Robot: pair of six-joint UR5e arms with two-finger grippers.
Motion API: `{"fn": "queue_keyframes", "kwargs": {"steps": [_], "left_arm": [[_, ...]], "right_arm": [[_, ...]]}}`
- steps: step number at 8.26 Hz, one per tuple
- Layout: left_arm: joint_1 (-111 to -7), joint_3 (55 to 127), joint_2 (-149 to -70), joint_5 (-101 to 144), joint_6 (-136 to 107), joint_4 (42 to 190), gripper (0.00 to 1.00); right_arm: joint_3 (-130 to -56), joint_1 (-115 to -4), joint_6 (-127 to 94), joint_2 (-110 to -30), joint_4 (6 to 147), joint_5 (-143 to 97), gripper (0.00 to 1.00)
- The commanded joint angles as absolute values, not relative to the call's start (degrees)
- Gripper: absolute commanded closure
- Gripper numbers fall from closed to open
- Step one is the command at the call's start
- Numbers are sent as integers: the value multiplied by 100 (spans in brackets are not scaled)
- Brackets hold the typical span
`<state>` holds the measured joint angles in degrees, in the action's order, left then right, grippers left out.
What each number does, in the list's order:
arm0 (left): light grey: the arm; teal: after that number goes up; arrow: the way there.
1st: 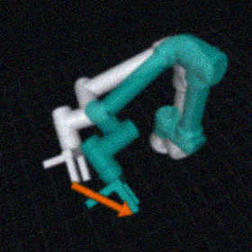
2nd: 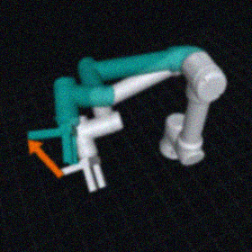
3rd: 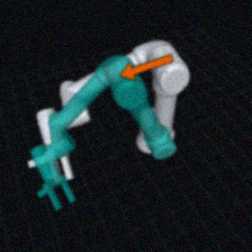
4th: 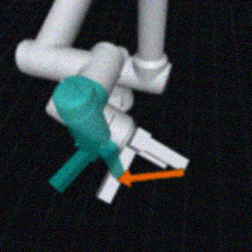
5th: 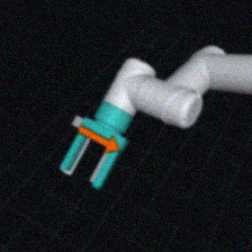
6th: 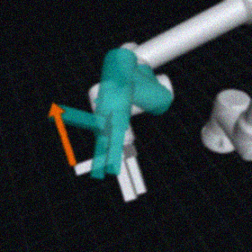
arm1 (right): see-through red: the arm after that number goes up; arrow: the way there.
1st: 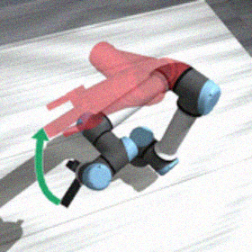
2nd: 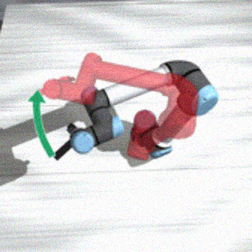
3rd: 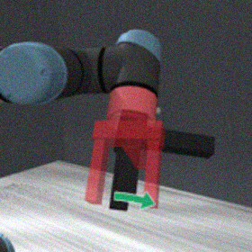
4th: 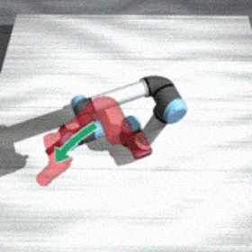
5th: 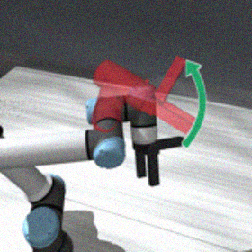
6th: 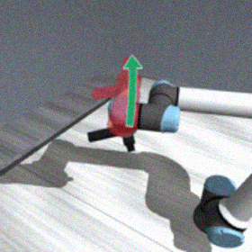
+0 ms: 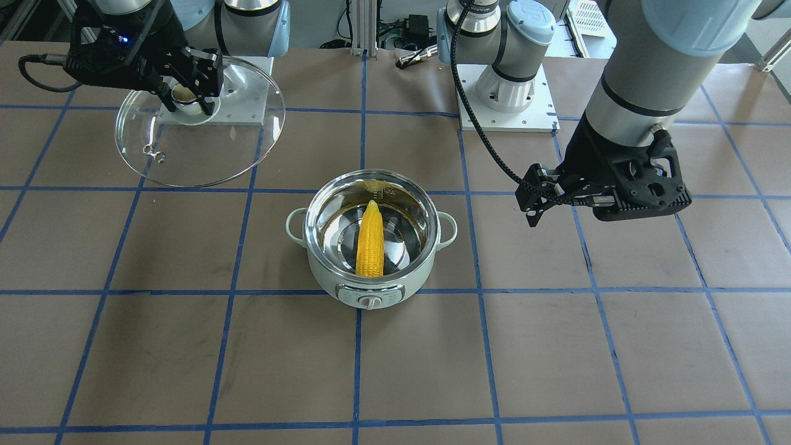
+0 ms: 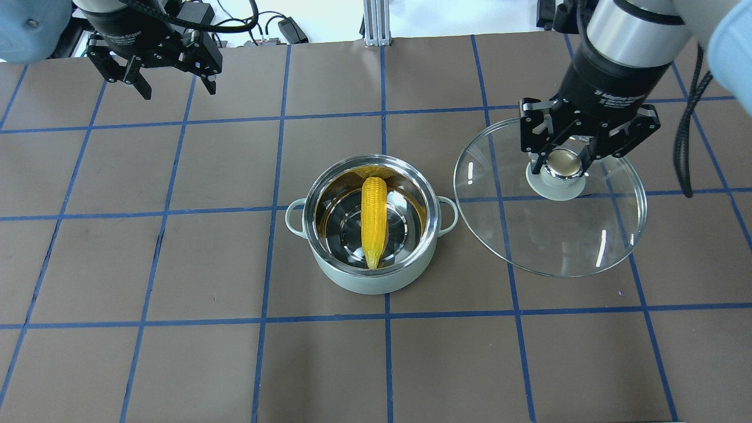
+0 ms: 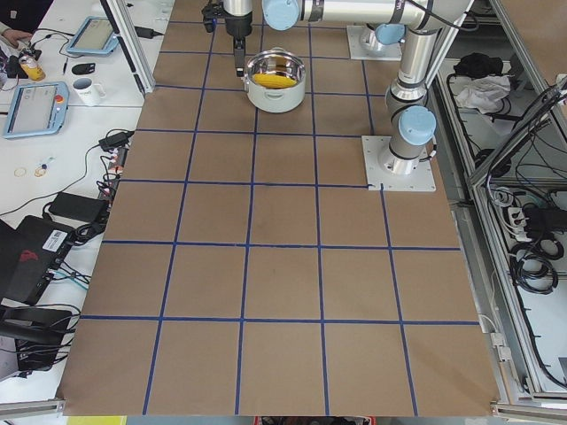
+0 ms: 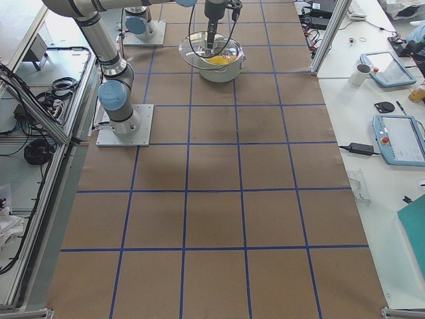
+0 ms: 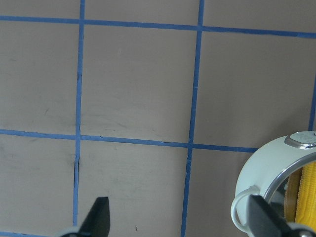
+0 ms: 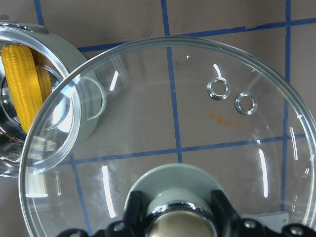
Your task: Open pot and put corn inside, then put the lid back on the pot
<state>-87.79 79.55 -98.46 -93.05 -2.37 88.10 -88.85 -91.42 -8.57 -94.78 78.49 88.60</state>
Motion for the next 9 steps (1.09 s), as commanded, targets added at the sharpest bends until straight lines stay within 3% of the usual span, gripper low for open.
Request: {"fn": "queue_keyframes", "kwargs": {"steps": [1, 5, 9], "left_arm": [[-8736, 7954, -9721, -9290, -97, 8807, 0], [-8736, 7954, -9721, -9290, -97, 8789, 0], [-8745, 7972, -9721, -9334, -97, 8771, 0]], "right_arm": [[-8886, -10146, -1901, -9090, 8425, 8930, 71], [-8824, -11388, -3505, -8159, 9884, 8842, 71], [-8807, -11724, -3700, -7613, 10020, 8938, 72]]}}
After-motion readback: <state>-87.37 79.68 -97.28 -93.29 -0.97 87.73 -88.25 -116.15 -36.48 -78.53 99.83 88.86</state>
